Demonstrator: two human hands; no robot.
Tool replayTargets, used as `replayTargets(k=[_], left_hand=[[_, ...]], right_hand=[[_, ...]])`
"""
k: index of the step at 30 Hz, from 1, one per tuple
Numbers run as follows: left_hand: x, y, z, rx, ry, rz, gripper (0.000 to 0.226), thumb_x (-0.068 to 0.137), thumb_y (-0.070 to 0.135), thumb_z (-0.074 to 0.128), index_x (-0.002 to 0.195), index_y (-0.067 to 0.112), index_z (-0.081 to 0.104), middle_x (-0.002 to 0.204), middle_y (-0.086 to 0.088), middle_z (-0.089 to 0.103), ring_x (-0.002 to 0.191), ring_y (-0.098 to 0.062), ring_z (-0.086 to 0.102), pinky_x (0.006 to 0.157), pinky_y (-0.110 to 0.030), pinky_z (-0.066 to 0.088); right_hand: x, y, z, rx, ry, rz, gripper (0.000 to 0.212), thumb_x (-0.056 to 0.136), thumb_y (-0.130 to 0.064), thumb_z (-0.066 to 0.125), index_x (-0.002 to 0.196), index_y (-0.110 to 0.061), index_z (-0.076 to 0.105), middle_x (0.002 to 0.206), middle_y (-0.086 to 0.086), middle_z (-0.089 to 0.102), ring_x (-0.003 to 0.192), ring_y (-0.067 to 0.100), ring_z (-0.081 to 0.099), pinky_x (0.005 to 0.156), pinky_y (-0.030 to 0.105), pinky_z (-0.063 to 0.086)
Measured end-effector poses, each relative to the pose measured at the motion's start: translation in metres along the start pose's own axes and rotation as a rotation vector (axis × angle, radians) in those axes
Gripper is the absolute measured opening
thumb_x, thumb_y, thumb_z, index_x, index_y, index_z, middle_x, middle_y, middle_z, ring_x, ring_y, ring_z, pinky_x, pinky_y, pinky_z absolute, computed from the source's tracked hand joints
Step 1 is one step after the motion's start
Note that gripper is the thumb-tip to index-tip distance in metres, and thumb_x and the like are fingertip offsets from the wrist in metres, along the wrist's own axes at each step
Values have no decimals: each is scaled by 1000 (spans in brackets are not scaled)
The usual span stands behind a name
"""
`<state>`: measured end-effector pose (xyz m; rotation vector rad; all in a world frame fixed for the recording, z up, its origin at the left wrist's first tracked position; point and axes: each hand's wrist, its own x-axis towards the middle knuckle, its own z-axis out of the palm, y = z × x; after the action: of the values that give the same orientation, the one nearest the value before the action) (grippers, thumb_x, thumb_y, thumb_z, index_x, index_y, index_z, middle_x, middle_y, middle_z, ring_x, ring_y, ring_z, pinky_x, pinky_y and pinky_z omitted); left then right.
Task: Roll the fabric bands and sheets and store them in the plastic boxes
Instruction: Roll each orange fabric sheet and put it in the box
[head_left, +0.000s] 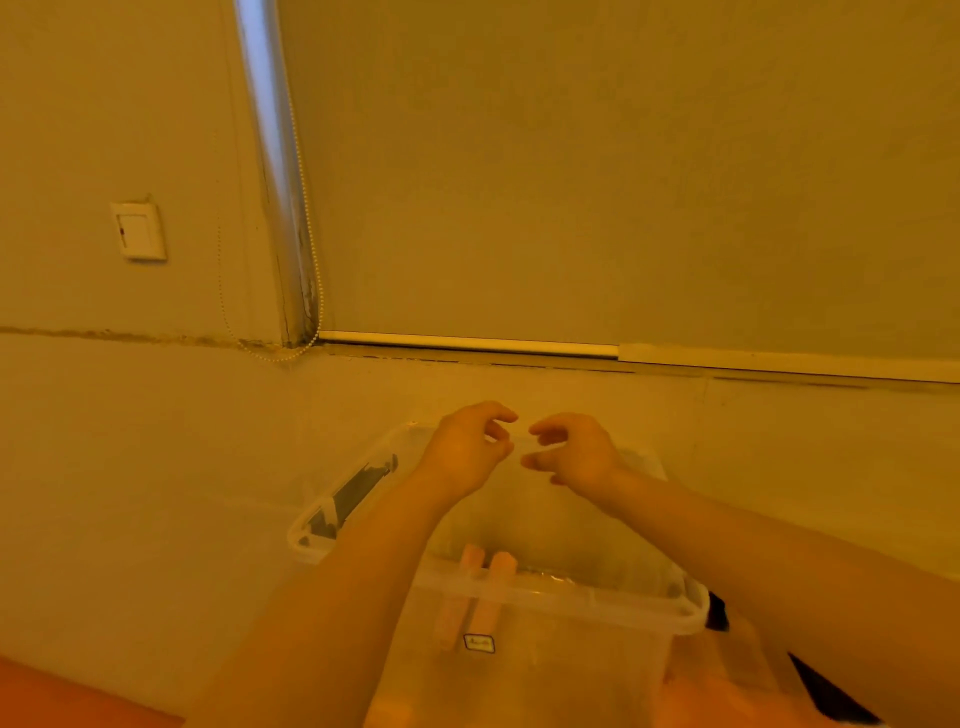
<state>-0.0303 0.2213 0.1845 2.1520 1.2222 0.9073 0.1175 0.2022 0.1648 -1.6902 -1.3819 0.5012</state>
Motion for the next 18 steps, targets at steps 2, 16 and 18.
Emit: replayTargets(k=[2, 16, 18], left_hand=[[-17, 18, 1, -38, 33, 3, 34, 92, 10, 59, 123, 23, 57, 110, -1, 61, 88, -12, 56, 72, -24, 48], [-183, 100, 48, -368, 115, -20, 34, 89, 3, 60, 122, 13, 60, 104, -9, 64, 92, -21, 64, 72, -26, 54], [-209, 95, 66, -363, 87, -28, 34, 89, 2, 61, 121, 13, 61, 104, -9, 64, 89, -19, 63, 70, -24, 55]], right_hand=[[-20, -9, -18, 95, 36, -6, 44, 78, -11, 77, 118, -18, 60, 118, 4, 55, 103, 20, 57, 78, 34, 56], [-215, 0, -128, 382, 166, -60, 44, 77, -5, 77, 118, -15, 63, 115, 4, 60, 99, 20, 62, 71, 29, 56], [-246, 23, -132, 414, 164, -25, 45, 78, -3, 75, 119, -13, 62, 117, 5, 60, 98, 21, 63, 71, 30, 56]])
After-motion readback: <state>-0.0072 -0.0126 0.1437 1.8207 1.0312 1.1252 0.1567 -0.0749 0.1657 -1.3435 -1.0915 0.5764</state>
